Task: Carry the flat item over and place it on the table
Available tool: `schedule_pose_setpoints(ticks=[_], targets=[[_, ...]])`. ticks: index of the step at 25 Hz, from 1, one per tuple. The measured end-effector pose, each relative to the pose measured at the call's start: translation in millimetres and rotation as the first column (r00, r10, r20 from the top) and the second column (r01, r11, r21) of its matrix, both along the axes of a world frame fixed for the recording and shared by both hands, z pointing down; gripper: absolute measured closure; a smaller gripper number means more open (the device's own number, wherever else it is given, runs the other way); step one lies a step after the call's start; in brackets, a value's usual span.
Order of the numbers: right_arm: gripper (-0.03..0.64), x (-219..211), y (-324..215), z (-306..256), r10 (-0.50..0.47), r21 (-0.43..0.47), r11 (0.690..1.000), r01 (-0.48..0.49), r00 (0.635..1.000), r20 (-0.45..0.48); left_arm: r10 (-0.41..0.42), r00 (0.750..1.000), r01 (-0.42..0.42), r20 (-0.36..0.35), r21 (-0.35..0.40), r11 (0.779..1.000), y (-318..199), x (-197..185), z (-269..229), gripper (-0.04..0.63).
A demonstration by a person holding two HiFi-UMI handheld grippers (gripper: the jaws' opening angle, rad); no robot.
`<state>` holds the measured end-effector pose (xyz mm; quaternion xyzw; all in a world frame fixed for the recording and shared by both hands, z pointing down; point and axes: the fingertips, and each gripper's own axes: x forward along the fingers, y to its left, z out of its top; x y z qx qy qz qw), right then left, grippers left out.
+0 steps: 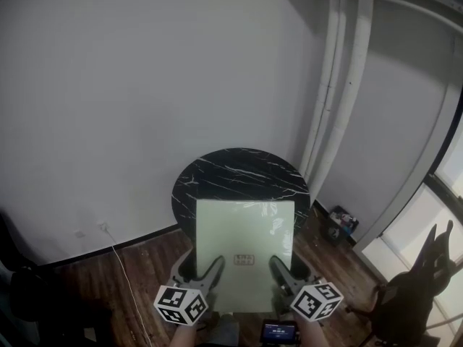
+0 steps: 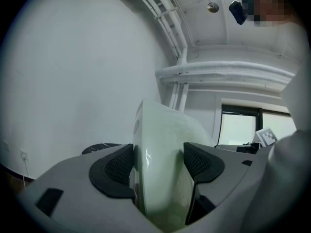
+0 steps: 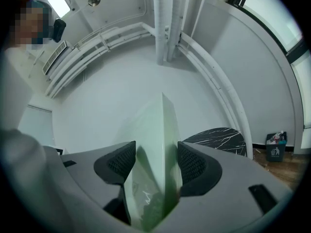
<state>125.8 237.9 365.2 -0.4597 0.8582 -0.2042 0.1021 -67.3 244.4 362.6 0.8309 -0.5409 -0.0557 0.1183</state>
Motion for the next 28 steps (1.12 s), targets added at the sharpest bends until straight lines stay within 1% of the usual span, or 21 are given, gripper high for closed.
schedule_pose_setpoints(ticks=[5,8,12,18,23,28], targets=[[0.388,5.1,-57.7,2.9,0.023,0.001,1.0,-0.023,1.0,-0.017,0.02,1.0,-0.02,0.001,0.0,1.0,-61.5,5.4,3.9,0.262],[0.388,4.1,-95.9,0.6,0.036,-0.005,0.999,-0.036,0.999,-0.008,0.032,0.999,-0.032,0.007,-0.002,0.999,-102.4,5.0,0.7,0.262],[0.388,-6.7,-147.3,-5.9,0.043,-0.001,0.999,-0.043,0.999,-0.007,0.035,0.999,-0.035,0.011,0.003,0.999,-154.6,-5.7,-5.4,0.262],[0.388,-19.0,-212.9,-3.0,0.063,-0.019,0.998,-0.063,0.998,-0.008,0.055,0.998,-0.055,0.005,-0.014,0.998,-223.4,-17.1,-2.7,0.262],[0.388,-25.1,-254.8,-0.2,0.085,-0.028,0.996,-0.085,0.996,-0.007,0.077,0.997,-0.077,0.009,-0.023,0.997,-270.3,-23.1,0.7,0.262],[0.388,-28.1,-285.4,5.1,0.097,-0.038,0.994,-0.098,0.995,-0.016,0.088,0.996,-0.088,0.0,-0.033,0.996,-302.3,-26.1,6.8,0.262]])
